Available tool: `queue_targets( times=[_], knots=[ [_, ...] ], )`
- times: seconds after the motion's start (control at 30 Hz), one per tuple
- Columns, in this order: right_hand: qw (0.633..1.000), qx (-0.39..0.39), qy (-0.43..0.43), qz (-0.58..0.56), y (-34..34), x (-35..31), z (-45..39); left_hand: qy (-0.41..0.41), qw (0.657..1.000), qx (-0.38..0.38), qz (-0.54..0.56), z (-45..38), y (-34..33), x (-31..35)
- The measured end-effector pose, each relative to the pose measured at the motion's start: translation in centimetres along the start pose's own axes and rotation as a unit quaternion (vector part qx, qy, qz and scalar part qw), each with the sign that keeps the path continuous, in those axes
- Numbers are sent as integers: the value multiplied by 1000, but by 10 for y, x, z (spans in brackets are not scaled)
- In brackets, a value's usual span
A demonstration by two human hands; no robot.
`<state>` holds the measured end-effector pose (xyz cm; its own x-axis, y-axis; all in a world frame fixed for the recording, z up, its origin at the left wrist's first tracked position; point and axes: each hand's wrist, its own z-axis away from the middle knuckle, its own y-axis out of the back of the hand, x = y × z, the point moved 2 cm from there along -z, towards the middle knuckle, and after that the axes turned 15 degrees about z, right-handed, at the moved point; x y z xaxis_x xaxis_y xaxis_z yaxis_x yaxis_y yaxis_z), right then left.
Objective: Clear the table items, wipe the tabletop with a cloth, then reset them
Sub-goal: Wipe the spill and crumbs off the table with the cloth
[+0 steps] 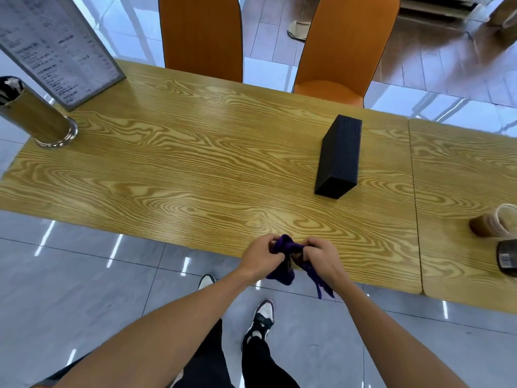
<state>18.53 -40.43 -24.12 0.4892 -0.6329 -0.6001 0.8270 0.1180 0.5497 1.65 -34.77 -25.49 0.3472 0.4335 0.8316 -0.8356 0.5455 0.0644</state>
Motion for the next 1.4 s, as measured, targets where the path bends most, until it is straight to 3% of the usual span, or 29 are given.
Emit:
queue_targets(
  times=[0.17,0.27,0.5,0.77,0.93,1.17,1.27,1.33,1.4],
  knots=[
    [991,-68,17,-117,4,-44,-19,-43,999,-9,3,-10,25,7],
    [986,-74,10,-151,4,-63,-30,-45,999,25,15,-16,45,9],
    [998,10,-2,-58,3,-102,-65,-2,981,159,108,-39,99,23],
    [993,109,23,32,-19,-148,-125,13,959,263,105,-88,151,45],
    [997,75,13,31,-48,-154,-159,71,961,222,145,-112,175,33],
    [948,-4,89,306,-85,-158,-153,140,954,153,219,-119,175,27],
    [903,35,121,411,-92,-149,-152,153,973,113,130,-122,181,39],
    [891,60,128,432,-90,-144,-154,98,988,114,-23,-126,189,47],
    [881,76,135,447,-84,-143,-157,2,979,108,-173,-129,192,55]
  ],
)
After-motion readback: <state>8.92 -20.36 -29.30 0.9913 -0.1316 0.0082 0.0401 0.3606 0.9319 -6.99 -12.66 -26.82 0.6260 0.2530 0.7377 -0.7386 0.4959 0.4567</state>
